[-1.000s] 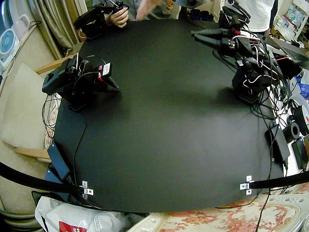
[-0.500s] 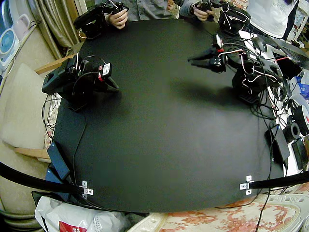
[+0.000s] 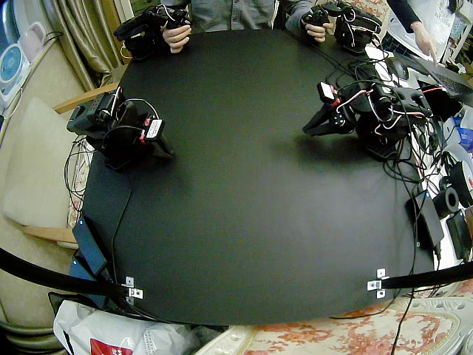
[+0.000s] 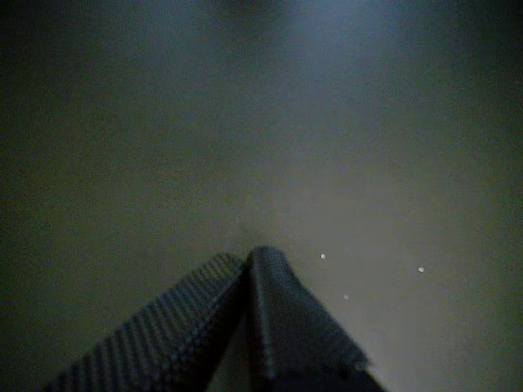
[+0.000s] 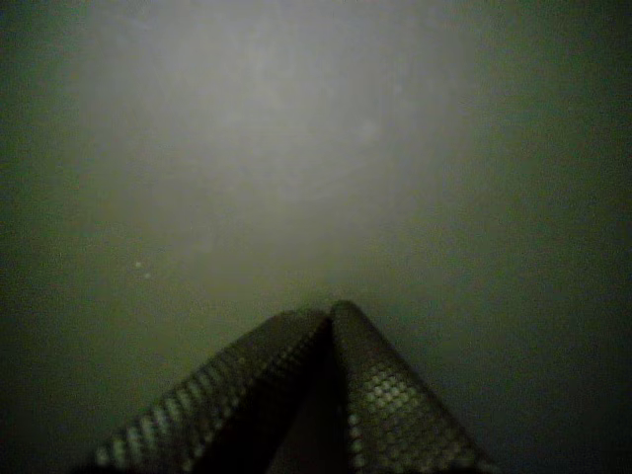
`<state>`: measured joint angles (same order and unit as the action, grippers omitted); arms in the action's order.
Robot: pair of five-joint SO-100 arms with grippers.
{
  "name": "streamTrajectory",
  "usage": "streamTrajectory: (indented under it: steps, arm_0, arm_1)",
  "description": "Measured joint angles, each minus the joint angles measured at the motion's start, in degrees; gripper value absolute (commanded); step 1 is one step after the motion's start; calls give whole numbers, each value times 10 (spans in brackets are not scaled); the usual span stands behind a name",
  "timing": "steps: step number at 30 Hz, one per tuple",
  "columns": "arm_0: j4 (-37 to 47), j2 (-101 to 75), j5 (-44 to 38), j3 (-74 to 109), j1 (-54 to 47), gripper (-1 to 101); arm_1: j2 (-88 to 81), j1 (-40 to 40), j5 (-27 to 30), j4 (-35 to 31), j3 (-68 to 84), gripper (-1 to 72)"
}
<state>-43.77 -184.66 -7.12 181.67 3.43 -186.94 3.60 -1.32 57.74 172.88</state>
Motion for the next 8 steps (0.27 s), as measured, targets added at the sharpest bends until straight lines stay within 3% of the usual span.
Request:
streamTrajectory:
  steps: [8]
  arm_0:
    - [0,0,4,0,-1,0]
  arm_1:
    - [0,-13,0,0,0,-3]
